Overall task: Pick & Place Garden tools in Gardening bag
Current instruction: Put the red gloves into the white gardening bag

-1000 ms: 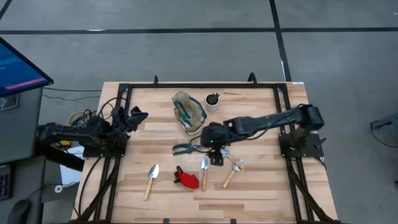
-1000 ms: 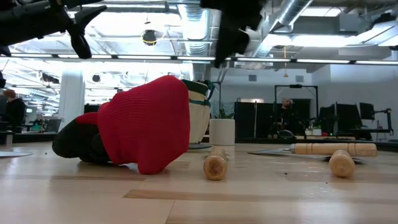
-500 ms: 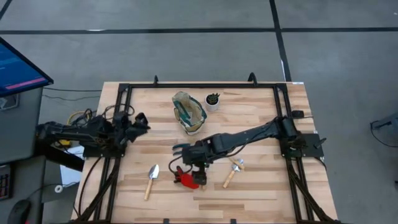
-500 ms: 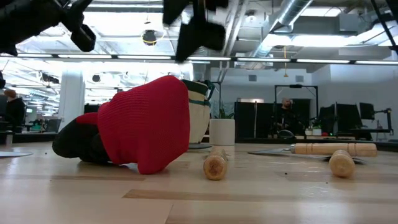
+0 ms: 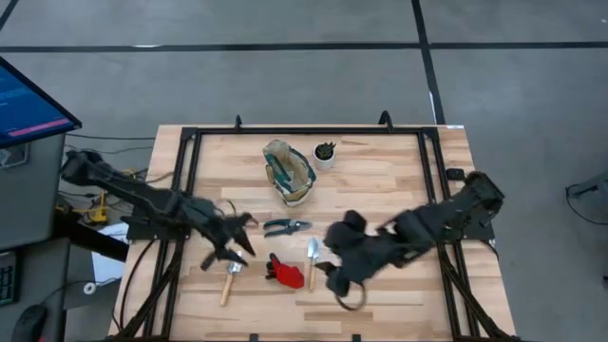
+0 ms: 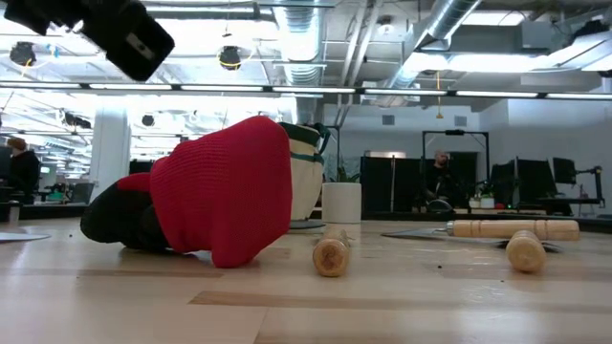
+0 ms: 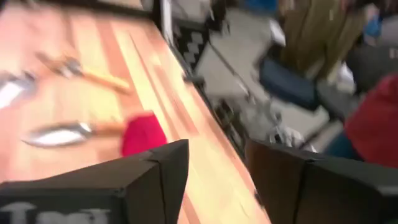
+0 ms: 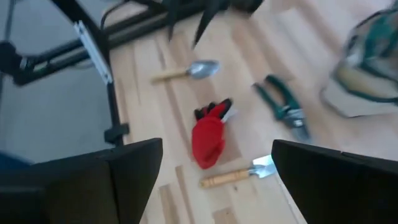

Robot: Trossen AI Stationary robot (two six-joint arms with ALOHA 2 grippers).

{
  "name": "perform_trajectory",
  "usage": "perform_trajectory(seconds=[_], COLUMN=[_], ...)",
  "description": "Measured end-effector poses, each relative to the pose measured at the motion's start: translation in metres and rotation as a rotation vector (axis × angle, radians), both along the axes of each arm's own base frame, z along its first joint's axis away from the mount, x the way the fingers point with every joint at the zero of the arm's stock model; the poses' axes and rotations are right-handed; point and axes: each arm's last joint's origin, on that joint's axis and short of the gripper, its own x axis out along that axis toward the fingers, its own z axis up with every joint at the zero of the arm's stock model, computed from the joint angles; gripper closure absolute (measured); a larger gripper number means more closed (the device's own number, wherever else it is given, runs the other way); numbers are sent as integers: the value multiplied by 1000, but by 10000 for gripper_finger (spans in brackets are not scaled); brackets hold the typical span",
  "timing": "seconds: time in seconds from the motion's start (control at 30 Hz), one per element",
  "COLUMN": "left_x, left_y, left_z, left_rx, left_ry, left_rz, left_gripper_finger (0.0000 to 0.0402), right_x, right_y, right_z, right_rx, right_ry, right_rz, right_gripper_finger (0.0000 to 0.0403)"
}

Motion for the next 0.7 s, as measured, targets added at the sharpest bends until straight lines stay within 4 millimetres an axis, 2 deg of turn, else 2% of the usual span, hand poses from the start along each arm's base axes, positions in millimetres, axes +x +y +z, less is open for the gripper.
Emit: perform_trajectory(seconds=[0.17,0.37,0.5,0.7], left_x=[26,54,69,82], left_y=[-27,-47,-45,-36], left_z=[-16,-10,-7,-25], left_rx=[99,261,300,329], left_ry=[87,-17,-48,24], left_rz=[-75,-149,-137,-93], left_gripper_finger=[214,165,132,104], right_x=[-16,-16,-16,-17], right_y=[9,13,13,16], right_z=[4,-1,-1,-1], right_rx=[-41,-40,-36,-32], right_ry=[-41,-15,-19,-19], right_rz=[-75,-82,-82,-74], right_gripper_finger=[107,107,107,107])
